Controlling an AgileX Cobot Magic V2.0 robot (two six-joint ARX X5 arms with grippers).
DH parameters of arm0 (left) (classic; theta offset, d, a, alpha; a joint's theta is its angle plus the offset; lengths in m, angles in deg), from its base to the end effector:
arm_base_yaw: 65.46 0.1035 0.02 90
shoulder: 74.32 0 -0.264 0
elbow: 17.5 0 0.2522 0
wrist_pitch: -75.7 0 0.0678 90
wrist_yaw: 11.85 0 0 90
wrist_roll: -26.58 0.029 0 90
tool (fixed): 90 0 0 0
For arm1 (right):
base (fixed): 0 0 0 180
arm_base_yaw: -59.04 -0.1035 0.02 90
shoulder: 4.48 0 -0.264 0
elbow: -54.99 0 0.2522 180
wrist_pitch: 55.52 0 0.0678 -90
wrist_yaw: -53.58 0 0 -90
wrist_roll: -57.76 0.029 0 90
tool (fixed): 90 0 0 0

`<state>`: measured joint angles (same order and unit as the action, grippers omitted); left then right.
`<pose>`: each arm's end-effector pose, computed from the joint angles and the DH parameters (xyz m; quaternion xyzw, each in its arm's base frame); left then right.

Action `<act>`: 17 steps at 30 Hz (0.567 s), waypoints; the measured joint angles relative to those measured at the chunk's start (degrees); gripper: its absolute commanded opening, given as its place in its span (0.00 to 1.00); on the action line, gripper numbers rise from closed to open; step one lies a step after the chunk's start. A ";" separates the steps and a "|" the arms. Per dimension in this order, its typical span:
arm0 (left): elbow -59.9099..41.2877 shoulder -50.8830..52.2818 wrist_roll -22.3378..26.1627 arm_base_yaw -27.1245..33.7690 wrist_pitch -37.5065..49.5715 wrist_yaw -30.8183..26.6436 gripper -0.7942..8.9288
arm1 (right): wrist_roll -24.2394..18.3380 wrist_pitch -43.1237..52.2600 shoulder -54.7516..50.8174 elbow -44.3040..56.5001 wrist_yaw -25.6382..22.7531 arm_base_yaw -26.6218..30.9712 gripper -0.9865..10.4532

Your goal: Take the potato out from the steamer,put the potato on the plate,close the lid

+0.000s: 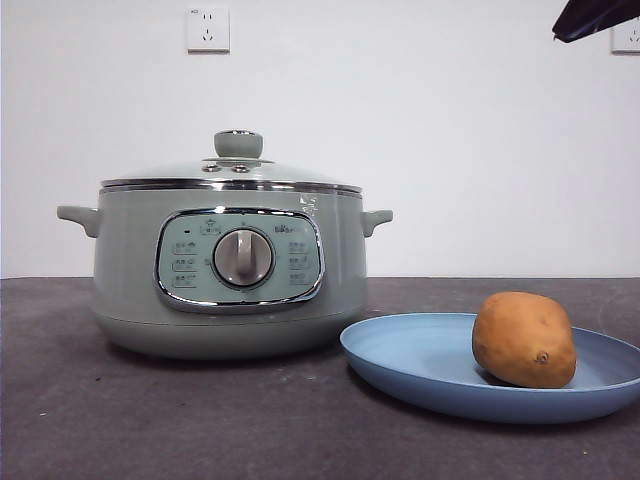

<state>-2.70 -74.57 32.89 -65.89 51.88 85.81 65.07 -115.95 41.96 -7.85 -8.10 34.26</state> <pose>0.0954 -0.0046 0.1525 0.0496 0.0767 -0.0746 0.9930 0.1278 0.0742 0.3011 0.0644 0.4003 0.3897 0.8269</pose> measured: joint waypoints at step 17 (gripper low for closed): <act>0.00 0.00 0.02 0.00 0.00 0.00 0.08 | -3.76 14.21 -15.63 3.50 -7.69 13.57 0.09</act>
<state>-2.70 -74.57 32.91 -65.89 51.88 85.81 61.31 -101.75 26.33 -4.35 -15.80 47.83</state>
